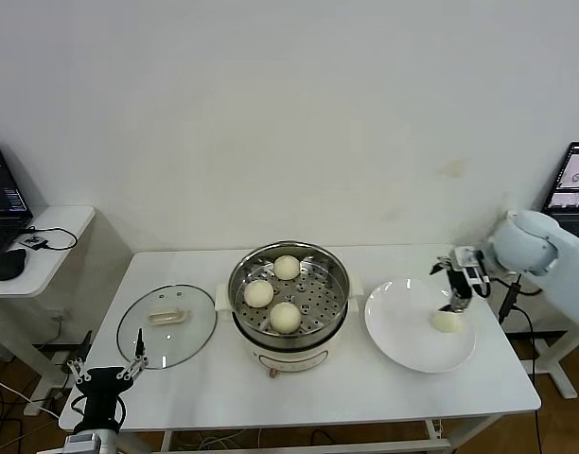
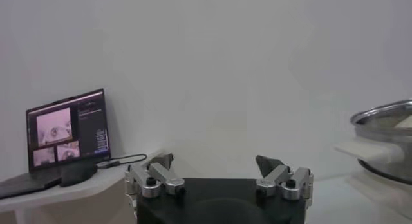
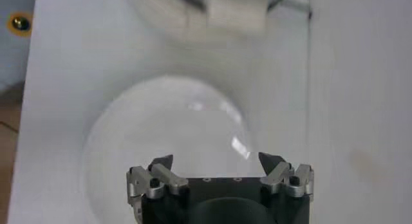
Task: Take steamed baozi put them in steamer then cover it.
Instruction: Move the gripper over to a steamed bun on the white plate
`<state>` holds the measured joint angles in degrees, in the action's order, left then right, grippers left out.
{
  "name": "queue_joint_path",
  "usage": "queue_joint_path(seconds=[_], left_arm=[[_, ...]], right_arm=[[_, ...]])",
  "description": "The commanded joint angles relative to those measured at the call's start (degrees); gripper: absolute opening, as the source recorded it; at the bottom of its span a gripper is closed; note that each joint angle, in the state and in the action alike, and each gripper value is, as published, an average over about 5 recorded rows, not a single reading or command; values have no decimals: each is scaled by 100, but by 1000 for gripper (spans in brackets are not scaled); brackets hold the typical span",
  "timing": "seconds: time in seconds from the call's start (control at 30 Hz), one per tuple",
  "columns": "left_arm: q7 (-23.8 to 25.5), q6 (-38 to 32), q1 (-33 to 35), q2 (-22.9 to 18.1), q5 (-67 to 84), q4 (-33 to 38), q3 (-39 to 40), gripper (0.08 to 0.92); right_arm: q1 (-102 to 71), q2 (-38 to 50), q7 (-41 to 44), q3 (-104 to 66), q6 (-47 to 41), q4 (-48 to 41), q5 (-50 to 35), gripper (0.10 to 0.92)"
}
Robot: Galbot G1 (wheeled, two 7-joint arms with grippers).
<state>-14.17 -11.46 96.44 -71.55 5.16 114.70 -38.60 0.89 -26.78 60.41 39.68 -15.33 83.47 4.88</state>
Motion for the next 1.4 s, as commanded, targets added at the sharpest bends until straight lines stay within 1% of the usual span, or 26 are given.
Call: queue_joint_path(seconds=[0.03, 0.5, 0.67, 0.9, 1.0, 1.27, 1.4], left_arm=[[2, -4, 46, -12, -9, 11, -52, 823], [4, -8, 99, -31, 10, 4, -212, 823], [5, -6, 99, -33, 19, -6, -244, 823], [2, -8, 69, -35, 37, -48, -257, 823], [1, -9, 60, -32, 48, -63, -258, 823], [-2, -17, 47, -39, 60, -99, -252, 823], [-3, -21, 45, -46, 58, -102, -247, 823]], right_arm=[[-1102, -177, -19, -842, 61, -867, 724, 823], [-1367, -1303, -133, -1162, 323, -2102, 1293, 823], [-1394, -1565, -156, -1198, 394, -2329, 1419, 823], [-1341, -1696, -175, -1183, 404, -2526, 1564, 815], [-1321, -1725, -174, -1174, 400, -2567, 1583, 797], [-1303, -1711, -157, -1171, 388, -2582, 1670, 673], [-1301, -1699, -146, -1172, 401, -2552, 1660, 636]])
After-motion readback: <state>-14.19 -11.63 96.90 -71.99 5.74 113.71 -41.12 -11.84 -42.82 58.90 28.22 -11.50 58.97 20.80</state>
